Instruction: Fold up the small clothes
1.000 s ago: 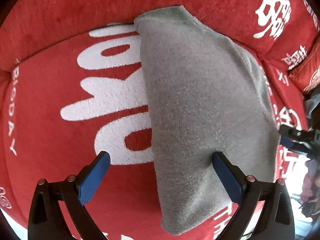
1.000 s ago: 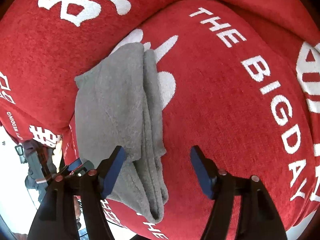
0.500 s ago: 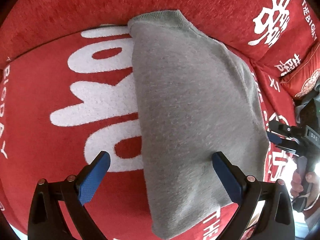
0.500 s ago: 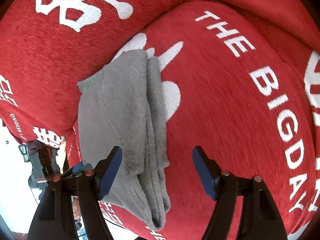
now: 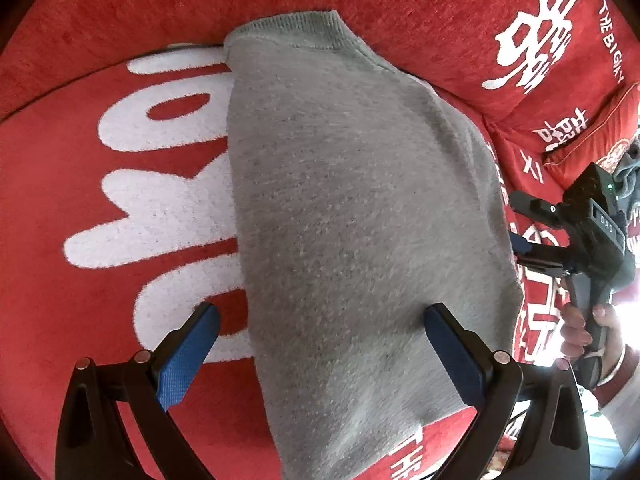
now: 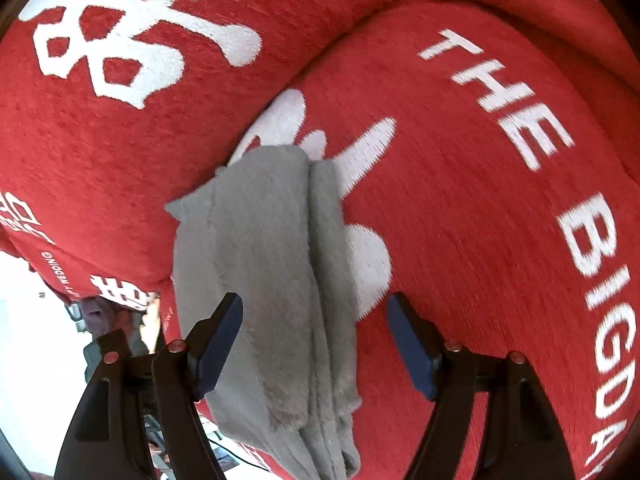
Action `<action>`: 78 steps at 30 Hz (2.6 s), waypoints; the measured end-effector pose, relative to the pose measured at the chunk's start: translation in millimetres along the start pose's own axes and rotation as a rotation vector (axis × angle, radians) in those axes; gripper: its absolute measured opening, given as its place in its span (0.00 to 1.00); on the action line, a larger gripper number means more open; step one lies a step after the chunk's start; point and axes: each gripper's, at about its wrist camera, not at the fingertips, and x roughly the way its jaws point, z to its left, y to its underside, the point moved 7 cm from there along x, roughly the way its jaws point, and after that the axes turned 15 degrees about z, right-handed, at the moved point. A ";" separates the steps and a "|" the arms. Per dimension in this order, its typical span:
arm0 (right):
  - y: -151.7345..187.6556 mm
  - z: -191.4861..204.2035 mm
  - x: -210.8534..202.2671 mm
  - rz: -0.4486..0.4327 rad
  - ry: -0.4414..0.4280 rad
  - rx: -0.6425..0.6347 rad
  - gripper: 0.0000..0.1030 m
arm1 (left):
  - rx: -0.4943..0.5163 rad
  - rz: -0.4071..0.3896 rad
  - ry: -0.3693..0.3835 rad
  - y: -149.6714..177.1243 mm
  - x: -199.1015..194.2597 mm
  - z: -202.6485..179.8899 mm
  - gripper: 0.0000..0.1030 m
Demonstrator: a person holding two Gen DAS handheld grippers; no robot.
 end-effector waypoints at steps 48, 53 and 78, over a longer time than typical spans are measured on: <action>89.0 166.4 50.1 0.204 -0.311 -0.212 0.31 | 0.011 -0.188 0.125 95.4 -114.9 50.1 0.49; 113.3 179.3 96.6 0.263 -0.312 -0.200 0.31 | -0.045 -0.175 0.082 122.0 -101.8 95.7 0.49; 123.7 145.5 130.1 0.242 0.042 -0.133 0.52 | -0.231 -0.285 -0.184 120.1 -113.5 156.9 0.99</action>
